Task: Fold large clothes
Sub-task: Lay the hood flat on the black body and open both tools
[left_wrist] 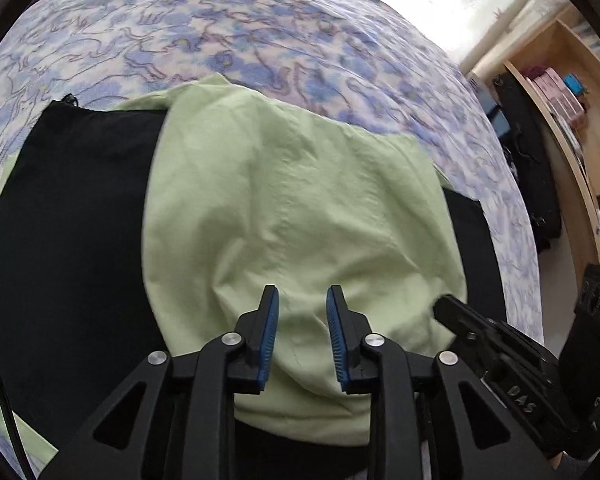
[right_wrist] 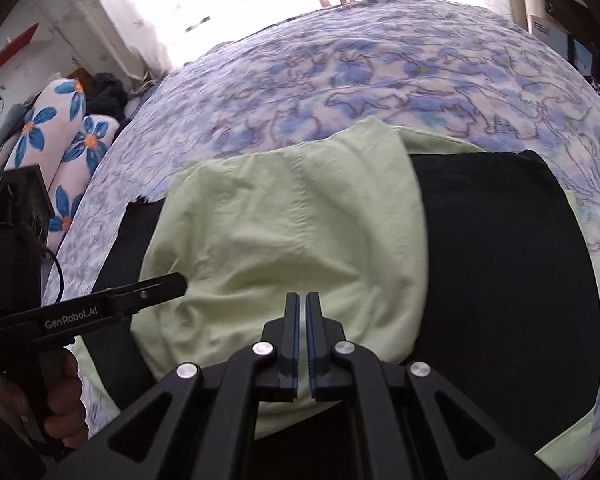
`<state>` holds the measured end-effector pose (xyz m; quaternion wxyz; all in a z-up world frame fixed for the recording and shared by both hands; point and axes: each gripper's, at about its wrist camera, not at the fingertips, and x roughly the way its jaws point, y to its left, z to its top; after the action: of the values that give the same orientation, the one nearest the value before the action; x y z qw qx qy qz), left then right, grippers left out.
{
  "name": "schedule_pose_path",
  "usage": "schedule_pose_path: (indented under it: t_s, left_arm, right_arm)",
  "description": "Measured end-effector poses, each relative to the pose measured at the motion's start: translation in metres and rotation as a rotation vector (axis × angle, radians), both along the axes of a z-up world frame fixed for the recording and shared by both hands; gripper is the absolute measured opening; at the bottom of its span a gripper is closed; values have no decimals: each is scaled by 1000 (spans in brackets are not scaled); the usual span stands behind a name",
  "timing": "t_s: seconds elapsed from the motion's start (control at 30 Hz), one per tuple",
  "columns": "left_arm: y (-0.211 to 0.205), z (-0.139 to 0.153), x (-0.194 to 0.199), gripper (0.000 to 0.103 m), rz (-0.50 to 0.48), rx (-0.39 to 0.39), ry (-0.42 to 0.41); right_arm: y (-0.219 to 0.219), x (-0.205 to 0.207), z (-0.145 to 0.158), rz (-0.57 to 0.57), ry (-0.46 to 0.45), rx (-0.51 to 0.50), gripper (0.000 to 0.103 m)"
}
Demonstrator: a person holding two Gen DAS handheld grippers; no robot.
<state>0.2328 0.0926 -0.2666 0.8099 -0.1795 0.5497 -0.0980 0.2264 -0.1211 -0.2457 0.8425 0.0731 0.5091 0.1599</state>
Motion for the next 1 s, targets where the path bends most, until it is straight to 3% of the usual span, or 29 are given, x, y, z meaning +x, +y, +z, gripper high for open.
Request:
schedule_pose_path:
  t_s: [0.13,0.2,0.37,0.5,0.73,1.0]
  left_arm:
    - [-12,-19,-15,26,-36,35,70]
    - [-15,-24,-21,26,-49,56,61]
    - [-22,-18,-22,26,-71,107,56]
    - [-16,-1,-26,29,-34,93,82]
    - [-13,62,-58,42,-10,116,66]
    - [-12,155,-94,44,55,142,21]
  right_arm:
    - [1,-8,-26,0,96,-30,3]
    - [0,-17,-36,20,109,-43,3]
    - [6,-25,-28,55,97,-102,3]
    - [0,-24,-12,23,144,-71,3]
    - [-2,-42,43,51,136,-72,3]
    - [0,-66,125,129,85,-59,3]
